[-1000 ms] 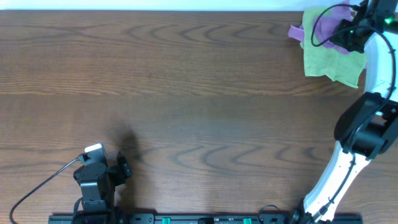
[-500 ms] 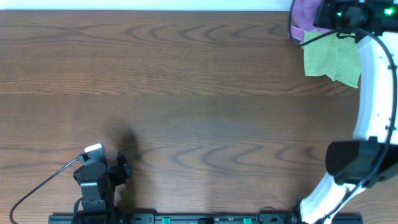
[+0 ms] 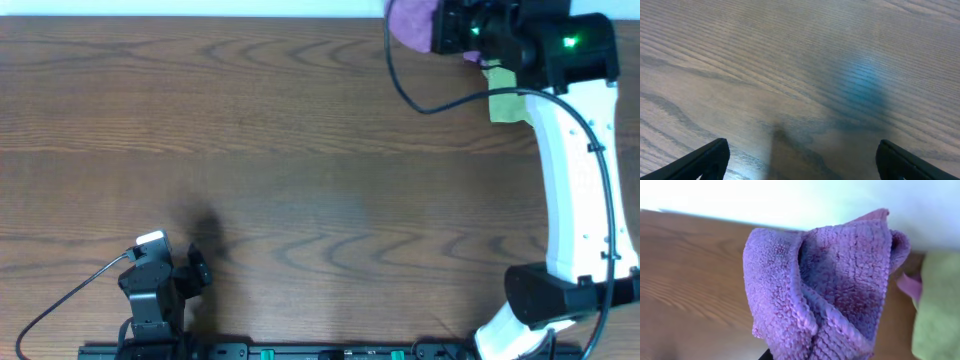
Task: Fold the cloth
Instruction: 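Carry the purple cloth left and lower it onto the table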
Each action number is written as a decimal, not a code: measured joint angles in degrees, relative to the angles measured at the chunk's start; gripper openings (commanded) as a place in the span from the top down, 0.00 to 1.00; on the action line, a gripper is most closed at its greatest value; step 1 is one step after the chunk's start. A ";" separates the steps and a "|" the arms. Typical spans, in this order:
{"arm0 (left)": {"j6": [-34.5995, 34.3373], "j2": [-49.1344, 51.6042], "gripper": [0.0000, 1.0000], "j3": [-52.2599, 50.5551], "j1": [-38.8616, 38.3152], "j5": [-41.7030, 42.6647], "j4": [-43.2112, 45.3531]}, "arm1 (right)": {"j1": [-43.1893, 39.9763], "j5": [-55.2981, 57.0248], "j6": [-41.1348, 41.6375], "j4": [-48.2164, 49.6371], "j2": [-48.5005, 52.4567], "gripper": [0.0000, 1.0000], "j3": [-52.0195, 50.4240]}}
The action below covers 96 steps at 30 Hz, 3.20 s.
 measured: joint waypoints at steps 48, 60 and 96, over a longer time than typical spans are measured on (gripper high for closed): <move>0.00 0.00 0.05 0.00 0.00 0.00 0.00 | 13.03 12.74 -3.08 -27.21 -0.96 0.01 5.57; 0.00 0.00 0.05 0.00 0.00 0.04 0.00 | 11.58 9.86 -3.32 -2.51 -0.26 0.06 -34.01; 0.00 0.00 0.05 0.00 0.00 0.04 -0.02 | 6.10 -1.14 -7.54 11.28 32.59 0.32 -8.15</move>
